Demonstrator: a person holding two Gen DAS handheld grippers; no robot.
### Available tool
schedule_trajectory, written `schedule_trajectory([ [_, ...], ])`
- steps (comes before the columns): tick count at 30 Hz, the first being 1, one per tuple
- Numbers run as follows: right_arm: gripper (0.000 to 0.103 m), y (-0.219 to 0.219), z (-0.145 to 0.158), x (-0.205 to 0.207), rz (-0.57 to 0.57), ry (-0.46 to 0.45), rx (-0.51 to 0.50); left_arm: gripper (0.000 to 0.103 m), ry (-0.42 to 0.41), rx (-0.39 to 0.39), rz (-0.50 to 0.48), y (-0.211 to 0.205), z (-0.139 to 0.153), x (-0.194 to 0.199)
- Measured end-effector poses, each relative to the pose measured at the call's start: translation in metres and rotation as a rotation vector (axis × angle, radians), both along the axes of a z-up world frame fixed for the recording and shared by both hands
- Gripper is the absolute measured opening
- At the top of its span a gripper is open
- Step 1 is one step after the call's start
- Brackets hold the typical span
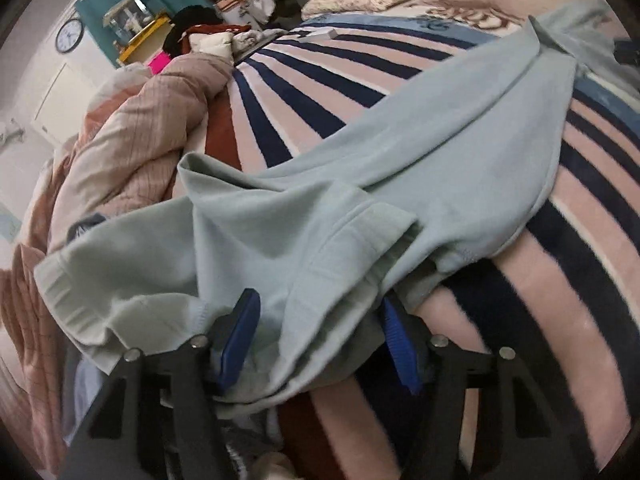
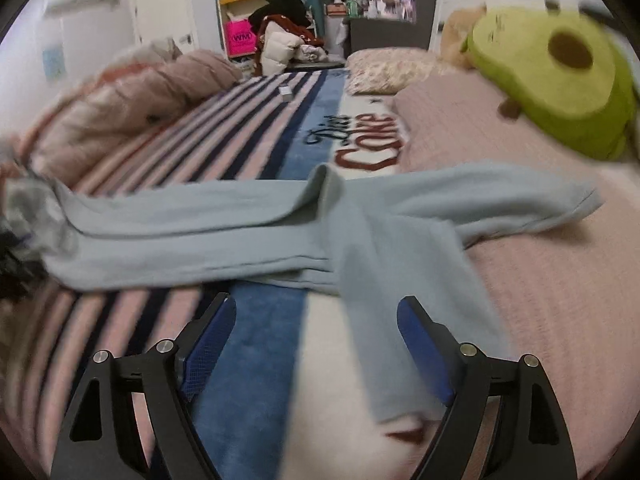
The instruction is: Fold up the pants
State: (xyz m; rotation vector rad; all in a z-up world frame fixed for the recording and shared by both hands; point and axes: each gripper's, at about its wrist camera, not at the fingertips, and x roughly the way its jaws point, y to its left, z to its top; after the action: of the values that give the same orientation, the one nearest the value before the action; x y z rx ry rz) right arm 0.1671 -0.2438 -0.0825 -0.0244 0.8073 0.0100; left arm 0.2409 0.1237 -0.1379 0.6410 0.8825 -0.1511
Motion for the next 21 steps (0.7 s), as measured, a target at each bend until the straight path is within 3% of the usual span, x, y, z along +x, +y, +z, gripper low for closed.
schedule_trajectory([
  [4,0.080,0.007,-0.006,-0.006,0.019,0.029,-0.153,0.055,0.020,-0.016,0.006,0.015,0.010,-0.001],
  [7,0.080,0.003,-0.015,-0.008,0.037,0.087,-0.155,0.037,-0.027,0.013,-0.023,0.018,0.015,0.004],
  [11,0.080,0.000,-0.033,-0.013,0.054,0.136,-0.191,0.015,0.011,-0.084,-0.028,0.017,0.015,0.017],
  [14,0.078,0.001,-0.047,-0.012,0.061,0.170,-0.251,0.008,-0.004,-0.090,-0.002,0.013,0.011,0.026],
  [19,0.076,0.008,-0.053,-0.012,0.040,0.087,-0.465,0.006,-0.139,-0.157,0.097,0.027,0.029,0.030],
  [21,0.066,0.012,-0.057,-0.010,0.059,0.096,-0.490,0.006,-0.183,-0.185,0.139,0.035,0.037,0.031],
])
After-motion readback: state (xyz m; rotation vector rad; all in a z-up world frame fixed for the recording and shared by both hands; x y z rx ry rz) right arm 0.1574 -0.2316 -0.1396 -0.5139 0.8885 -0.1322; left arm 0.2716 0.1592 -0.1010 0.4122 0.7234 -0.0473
